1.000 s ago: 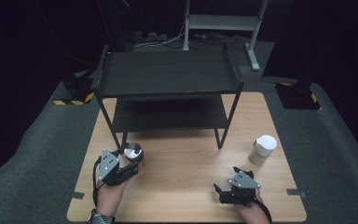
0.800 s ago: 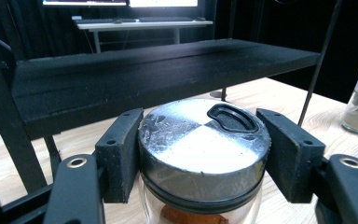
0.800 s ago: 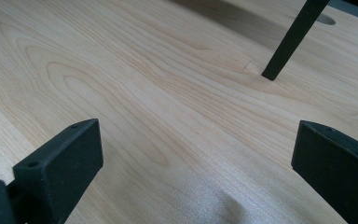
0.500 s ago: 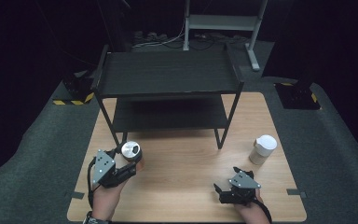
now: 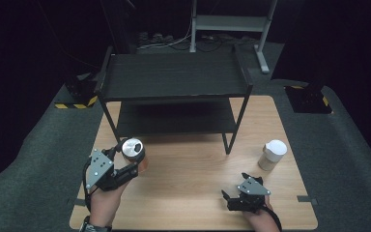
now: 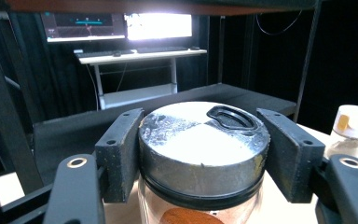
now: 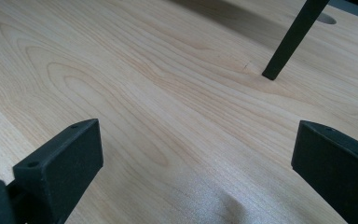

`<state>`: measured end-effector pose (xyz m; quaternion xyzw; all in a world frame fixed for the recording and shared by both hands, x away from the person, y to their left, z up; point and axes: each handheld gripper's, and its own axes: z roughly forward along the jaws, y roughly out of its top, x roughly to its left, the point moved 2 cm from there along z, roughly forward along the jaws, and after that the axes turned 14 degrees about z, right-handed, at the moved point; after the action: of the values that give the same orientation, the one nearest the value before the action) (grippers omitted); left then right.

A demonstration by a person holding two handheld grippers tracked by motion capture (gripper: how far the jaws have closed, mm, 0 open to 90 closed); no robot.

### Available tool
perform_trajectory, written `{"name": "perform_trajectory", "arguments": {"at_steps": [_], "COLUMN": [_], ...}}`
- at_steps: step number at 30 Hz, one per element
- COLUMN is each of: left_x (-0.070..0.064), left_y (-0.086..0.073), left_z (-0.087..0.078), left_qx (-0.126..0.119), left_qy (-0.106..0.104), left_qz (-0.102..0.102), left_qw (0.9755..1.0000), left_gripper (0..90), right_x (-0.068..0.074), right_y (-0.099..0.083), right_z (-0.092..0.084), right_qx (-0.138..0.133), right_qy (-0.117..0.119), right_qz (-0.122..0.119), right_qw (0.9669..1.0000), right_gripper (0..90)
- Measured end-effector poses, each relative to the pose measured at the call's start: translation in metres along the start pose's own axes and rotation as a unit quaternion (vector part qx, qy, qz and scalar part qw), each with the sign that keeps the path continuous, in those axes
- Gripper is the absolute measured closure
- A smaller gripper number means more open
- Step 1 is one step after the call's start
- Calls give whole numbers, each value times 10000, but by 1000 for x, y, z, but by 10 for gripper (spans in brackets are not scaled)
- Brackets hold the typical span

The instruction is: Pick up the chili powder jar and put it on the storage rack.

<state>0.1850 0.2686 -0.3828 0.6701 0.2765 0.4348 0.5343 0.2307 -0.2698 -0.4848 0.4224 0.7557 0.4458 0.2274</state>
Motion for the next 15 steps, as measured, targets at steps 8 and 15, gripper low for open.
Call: {"name": "perform_trajectory", "arguments": {"at_steps": [8, 15], "left_x": [6, 10], "left_y": [16, 29], "left_z": [-1, 0], "left_qx": [-92, -172], "left_qy": [3, 13], "left_qz": [6, 43], "left_qw": [10000, 9998], "left_gripper": [346, 346], "right_x": [-1, -1], "right_y": [0, 0], "right_z": [0, 0], "right_qx": [3, 2], "right_qy": [11, 20], "right_qz": [7, 7], "right_qw": [10000, 10000], "right_gripper": [10, 10]}}
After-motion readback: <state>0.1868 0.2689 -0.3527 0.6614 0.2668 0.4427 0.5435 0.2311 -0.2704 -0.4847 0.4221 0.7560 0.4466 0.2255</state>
